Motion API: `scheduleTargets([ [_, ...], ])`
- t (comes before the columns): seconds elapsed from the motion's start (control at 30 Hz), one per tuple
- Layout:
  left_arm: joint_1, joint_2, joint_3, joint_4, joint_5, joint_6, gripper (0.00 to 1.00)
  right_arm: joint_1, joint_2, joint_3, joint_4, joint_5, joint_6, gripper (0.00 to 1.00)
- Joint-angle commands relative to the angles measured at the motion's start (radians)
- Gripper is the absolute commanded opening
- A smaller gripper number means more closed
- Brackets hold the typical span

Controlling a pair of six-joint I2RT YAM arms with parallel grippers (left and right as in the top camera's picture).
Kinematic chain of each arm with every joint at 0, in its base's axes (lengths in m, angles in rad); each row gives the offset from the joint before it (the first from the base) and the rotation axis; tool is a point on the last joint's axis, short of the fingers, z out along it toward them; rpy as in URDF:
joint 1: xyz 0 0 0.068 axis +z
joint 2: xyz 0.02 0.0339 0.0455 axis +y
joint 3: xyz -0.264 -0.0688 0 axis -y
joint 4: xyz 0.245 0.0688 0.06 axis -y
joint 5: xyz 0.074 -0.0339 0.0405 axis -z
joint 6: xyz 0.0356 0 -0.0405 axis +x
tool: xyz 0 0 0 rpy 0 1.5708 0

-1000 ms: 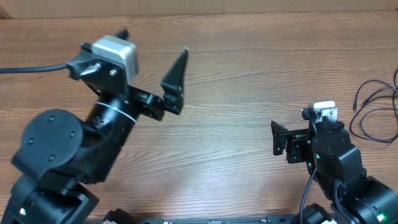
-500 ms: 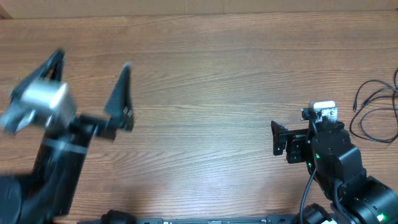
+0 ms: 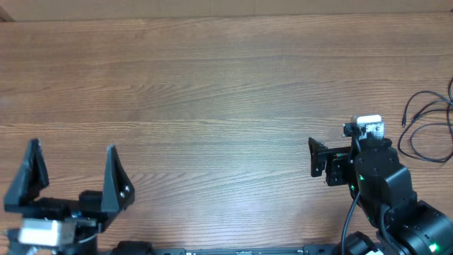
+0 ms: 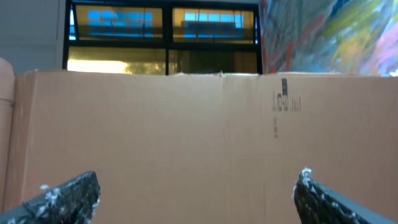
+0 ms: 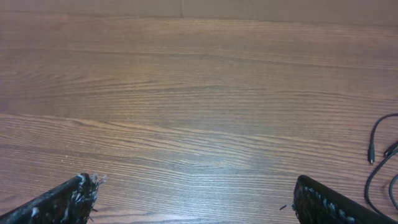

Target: Untangle cables

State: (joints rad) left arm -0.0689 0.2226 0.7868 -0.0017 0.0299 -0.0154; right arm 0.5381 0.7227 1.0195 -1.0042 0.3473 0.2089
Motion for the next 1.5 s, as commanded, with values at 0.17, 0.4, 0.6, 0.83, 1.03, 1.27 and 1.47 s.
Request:
scheduleTargets([
  [0.17, 0.014, -0.206, -0.316, 0.201, -0.007, 0.02, 1.0, 0.005, -0.003, 0.001, 0.005, 0.011, 0.001, 1.0],
  [0.4, 0.03, -0.219, -0.453, 0.3, -0.023, 0.025, 0.99, 0.005, -0.003, 0.001, 0.005, 0.011, 0.001, 1.0],
  [0.6, 0.03, -0.219, -0.542, 0.354, -0.04, 0.126, 1.0, 0.005, -0.003, 0.001, 0.005, 0.011, 0.001, 1.0],
  [0.83, 0.03, -0.219, -0.67, 0.457, -0.04, 0.143, 1.0, 0.005, -0.003, 0.001, 0.005, 0.011, 0.001, 1.0],
  [1.03, 0.03, -0.219, -0.767, 0.524, -0.04, 0.143, 1.0, 0.005, -0.003, 0.001, 0.005, 0.011, 0.001, 1.0],
  [1.27, 0.03, -0.219, -0.782, 0.384, -0.039, 0.147, 1.0, 0.005, -0.003, 0.001, 0.005, 0.011, 0.001, 1.0],
  [1.47, 0.03, -0.219, -0.782, 0.14, 0.016, 0.146, 1.0, 0.005, -0.003, 0.001, 0.005, 0.011, 0.001, 1.0],
])
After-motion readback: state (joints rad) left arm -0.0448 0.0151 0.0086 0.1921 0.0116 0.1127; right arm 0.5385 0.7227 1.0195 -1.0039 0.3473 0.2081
